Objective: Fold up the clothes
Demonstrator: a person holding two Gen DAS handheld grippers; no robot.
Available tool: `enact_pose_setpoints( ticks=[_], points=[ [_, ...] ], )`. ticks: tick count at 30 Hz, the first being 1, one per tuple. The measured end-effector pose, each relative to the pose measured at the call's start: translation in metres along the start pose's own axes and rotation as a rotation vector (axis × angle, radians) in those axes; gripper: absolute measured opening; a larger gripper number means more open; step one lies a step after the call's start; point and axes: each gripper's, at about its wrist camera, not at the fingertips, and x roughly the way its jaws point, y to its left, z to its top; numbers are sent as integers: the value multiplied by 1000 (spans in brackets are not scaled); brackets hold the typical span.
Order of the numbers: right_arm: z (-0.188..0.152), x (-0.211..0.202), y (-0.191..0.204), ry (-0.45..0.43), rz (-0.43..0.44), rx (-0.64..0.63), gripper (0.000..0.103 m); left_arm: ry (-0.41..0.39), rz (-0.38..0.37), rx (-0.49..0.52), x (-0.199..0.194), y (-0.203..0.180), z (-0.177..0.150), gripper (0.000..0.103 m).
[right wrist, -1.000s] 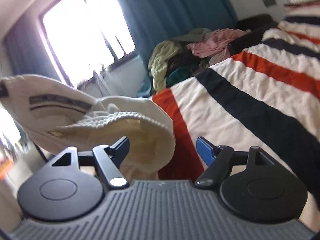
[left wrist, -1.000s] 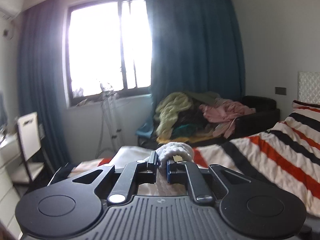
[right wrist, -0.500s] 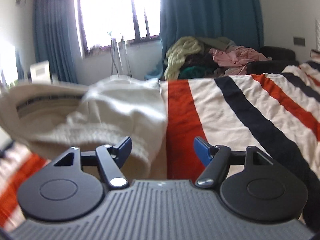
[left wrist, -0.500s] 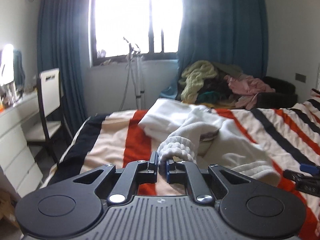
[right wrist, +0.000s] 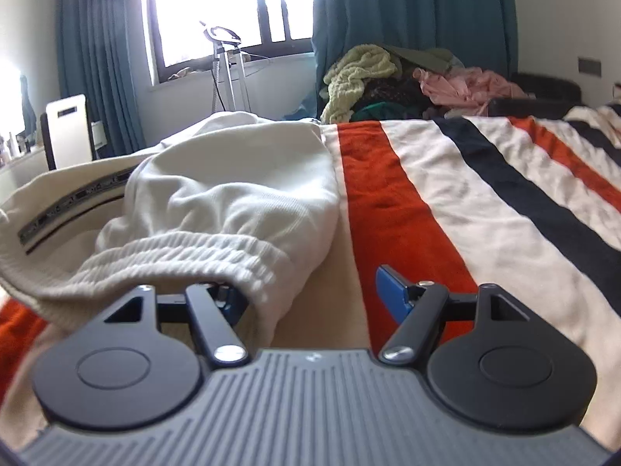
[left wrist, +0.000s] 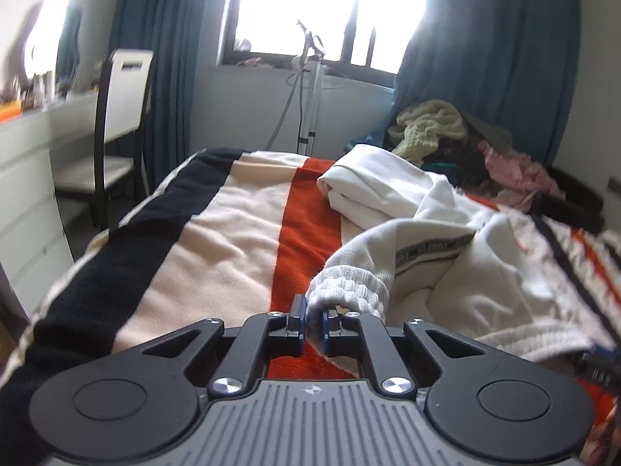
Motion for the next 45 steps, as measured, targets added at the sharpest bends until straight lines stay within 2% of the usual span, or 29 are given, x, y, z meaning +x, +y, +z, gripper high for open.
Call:
enact_pose_setpoints(
  ticks=[2, 3, 4, 7, 10, 15, 18, 20, 23, 25, 26, 29, 32, 34, 36, 38, 40, 43, 45],
  points=[
    [-4, 5, 1, 6, 15, 13, 72, 6, 4, -1, 3, -2, 1, 9],
    [-4, 7, 1, 9, 22, 19, 67, 10, 6, -4, 4, -1, 1, 9],
    [-3, 7, 0, 12, 28, 23, 48, 12, 7, -9, 5, -1, 2, 9],
    [0, 5, -1, 12, 48, 33, 24, 27, -9, -42, 7, 5, 4, 9],
    [9, -13, -2, -39, 80, 27, 17, 69, -14, -97, 11, 12, 4, 10],
    [29, -59, 1, -147, 102, -21, 16, 103, -76, -180, 6, 21, 2, 11],
    [37, -89, 8, -195, 98, -82, 16, 174, -112, -217, 6, 25, -2, 12],
    [33, -96, 11, -161, 88, -134, 16, 236, -123, -236, 7, 27, -7, 12],
    [17, -89, 12, -47, 69, -162, 16, 323, -118, -223, 10, 30, -17, 12],
    [4, -75, 9, 50, 51, -145, 16, 326, -118, -226, -1, 29, -18, 12],
    [-3, -67, 7, 93, 47, -124, 16, 312, -137, -244, -11, 30, -16, 9],
    [-19, -51, 3, 177, 17, -104, 17, 256, -212, -321, -44, 32, -10, 12],
    [-20, -51, 1, 179, 16, -79, 17, 188, -273, -373, -72, 34, -8, 18],
    [-17, -56, 1, 161, 20, -71, 17, 187, -318, -386, -79, 33, -8, 27],
    [-15, -61, 1, 146, 23, -66, 17, 241, -361, -399, -73, 31, -10, 44],
    [-14, -64, 1, 136, 26, -65, 17, 301, -372, -411, -61, 24, -16, 48],
    [-13, -65, 0, 136, 29, -57, 17, 357, -370, -408, -47, 15, -24, 49],
    [-11, -64, -2, 138, 33, -45, 17, 401, -397, -453, -27, 8, -32, 51],
    [-12, -64, -2, 136, 32, -49, 17, 412, -360, -433, -14, 3, -34, 51]
  ],
)
